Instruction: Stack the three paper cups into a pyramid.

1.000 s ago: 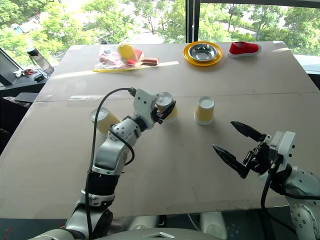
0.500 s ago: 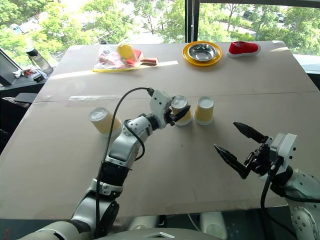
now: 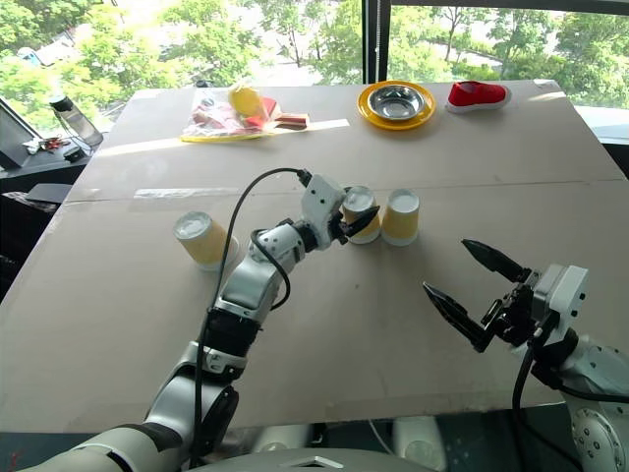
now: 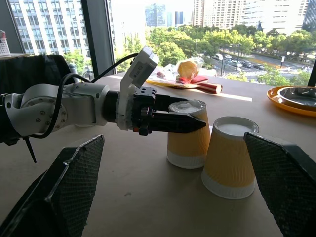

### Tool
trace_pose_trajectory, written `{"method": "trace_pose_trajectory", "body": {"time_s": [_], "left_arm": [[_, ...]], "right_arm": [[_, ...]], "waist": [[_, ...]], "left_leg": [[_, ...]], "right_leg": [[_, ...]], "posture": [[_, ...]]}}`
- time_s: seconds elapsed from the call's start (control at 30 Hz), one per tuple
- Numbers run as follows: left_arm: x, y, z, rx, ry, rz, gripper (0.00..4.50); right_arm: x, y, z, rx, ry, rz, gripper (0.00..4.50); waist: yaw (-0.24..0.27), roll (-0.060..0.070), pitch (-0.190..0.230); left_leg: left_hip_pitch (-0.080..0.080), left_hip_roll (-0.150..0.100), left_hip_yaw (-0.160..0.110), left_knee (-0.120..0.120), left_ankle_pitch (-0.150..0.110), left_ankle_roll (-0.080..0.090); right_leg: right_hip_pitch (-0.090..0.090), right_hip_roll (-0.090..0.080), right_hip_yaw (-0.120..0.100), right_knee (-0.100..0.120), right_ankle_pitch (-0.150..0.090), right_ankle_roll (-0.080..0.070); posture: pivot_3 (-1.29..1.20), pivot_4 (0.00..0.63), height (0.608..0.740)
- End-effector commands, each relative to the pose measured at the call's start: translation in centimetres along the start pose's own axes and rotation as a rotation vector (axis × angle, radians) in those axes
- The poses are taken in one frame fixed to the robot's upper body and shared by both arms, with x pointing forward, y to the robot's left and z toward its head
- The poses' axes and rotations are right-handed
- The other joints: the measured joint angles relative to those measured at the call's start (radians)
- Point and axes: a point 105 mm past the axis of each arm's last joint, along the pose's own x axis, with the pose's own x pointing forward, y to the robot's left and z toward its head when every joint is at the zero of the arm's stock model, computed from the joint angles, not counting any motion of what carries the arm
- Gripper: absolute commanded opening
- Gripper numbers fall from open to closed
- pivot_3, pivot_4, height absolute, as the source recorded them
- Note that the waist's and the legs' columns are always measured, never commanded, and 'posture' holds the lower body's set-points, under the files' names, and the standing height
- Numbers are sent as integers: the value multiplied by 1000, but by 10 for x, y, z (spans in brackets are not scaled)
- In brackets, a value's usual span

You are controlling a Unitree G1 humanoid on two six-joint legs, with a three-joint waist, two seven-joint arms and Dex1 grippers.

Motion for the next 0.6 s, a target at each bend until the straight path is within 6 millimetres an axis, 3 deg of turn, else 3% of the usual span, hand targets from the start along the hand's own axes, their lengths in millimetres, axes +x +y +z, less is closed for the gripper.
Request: {"method": "trace_pose_trajectory", "body": {"time_s": [0.03, 0.13, 0.2, 0.27, 0.4, 0.6], "left_arm": [[4, 2, 15, 35, -48, 3, 2458], [5, 2, 14, 40, -40, 6, 2458], [5, 3, 14, 36, -37, 7, 3535], [5, 3, 15, 31, -40, 7, 4338], [3, 5, 21, 18, -76, 18, 4435], [-16, 13, 65, 3, -278, 42, 4435]], "right_arm": [[2, 4, 10, -40, -34, 9, 4500], [3, 4, 10, -41, -34, 11, 4500], [2, 4, 11, -43, -33, 11, 4500], [3, 3, 11, -44, -32, 11, 4500], [4, 4, 11, -43, -33, 15, 4500], [6, 3, 11, -33, -39, 37, 4500]], "waist": [[0, 0, 0], [0, 0, 0], [0, 0, 0], [0, 0, 0], [0, 0, 0], [-2, 0, 0]], "left_leg": [[0, 0, 0, 0, 0, 0], [0, 0, 0, 0, 0, 0], [0, 0, 0, 0, 0, 0], [0, 0, 0, 0, 0, 0], [0, 0, 0, 0, 0, 0], [0, 0, 0, 0, 0, 0]], "right_leg": [[0, 0, 0, 0, 0, 0], [0, 0, 0, 0, 0, 0], [0, 0, 0, 0, 0, 0], [0, 0, 0, 0, 0, 0], [0, 0, 0, 0, 0, 0], [0, 0, 0, 0, 0, 0]], "posture": [[0, 150, 740], [0, 150, 740], [0, 150, 740], [0, 150, 740], [0, 150, 740], [0, 150, 740]]}}
